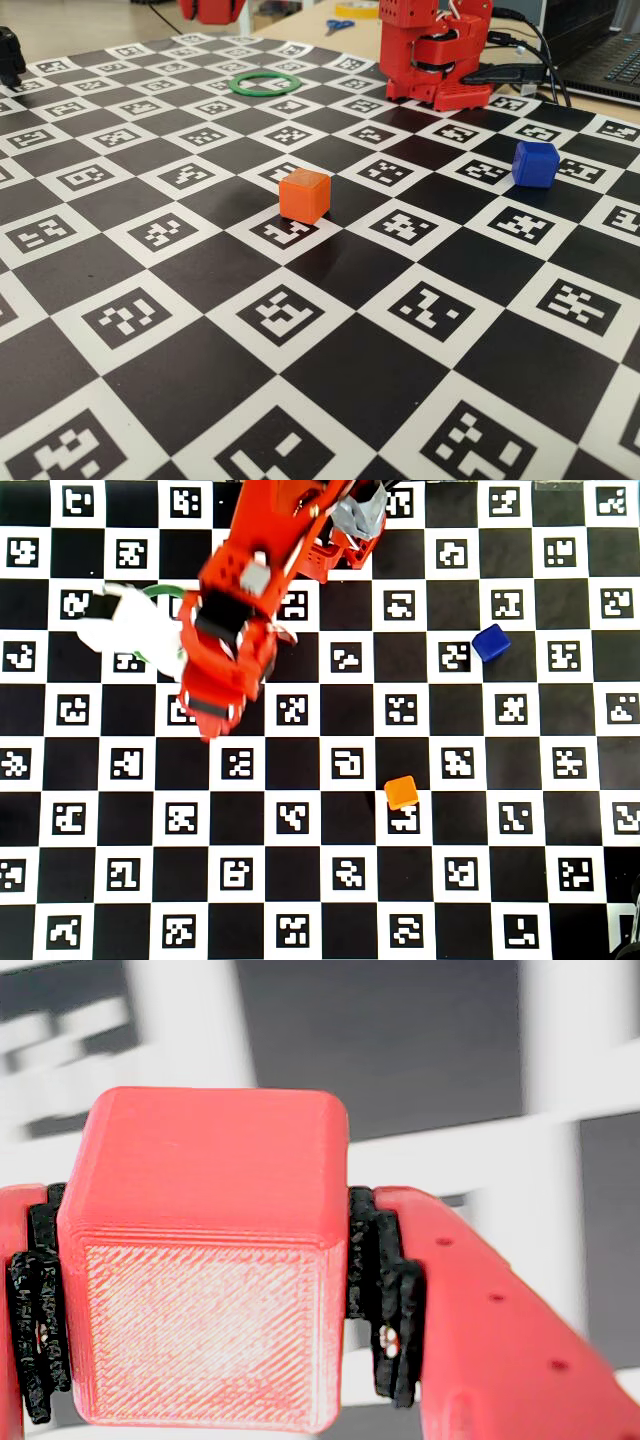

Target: Grab the red cube then put it in the green circle then put the blue cube on top and finally the orange cube on top

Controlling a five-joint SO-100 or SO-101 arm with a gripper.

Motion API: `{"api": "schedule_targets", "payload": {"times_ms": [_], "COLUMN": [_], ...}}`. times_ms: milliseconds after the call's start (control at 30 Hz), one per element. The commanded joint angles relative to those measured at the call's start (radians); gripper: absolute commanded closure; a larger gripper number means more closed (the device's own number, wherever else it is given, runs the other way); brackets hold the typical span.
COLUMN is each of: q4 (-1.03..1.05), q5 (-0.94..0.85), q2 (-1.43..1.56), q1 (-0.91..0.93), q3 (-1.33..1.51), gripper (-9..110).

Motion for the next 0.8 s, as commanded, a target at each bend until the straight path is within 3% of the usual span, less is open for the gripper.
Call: {"api": "schedule_targets", "payload": {"times_ms": [0, 400, 767], "q4": [0.002, -0.152, -0.430], "q5": [-0.253, -0.663, -0.764], "q2": [0.129, 0.098, 0.014], "q1": [0.133, 0.431, 0.531], "q3": [0.081, 0.275, 0.440], "gripper": [94, 94, 94]}}
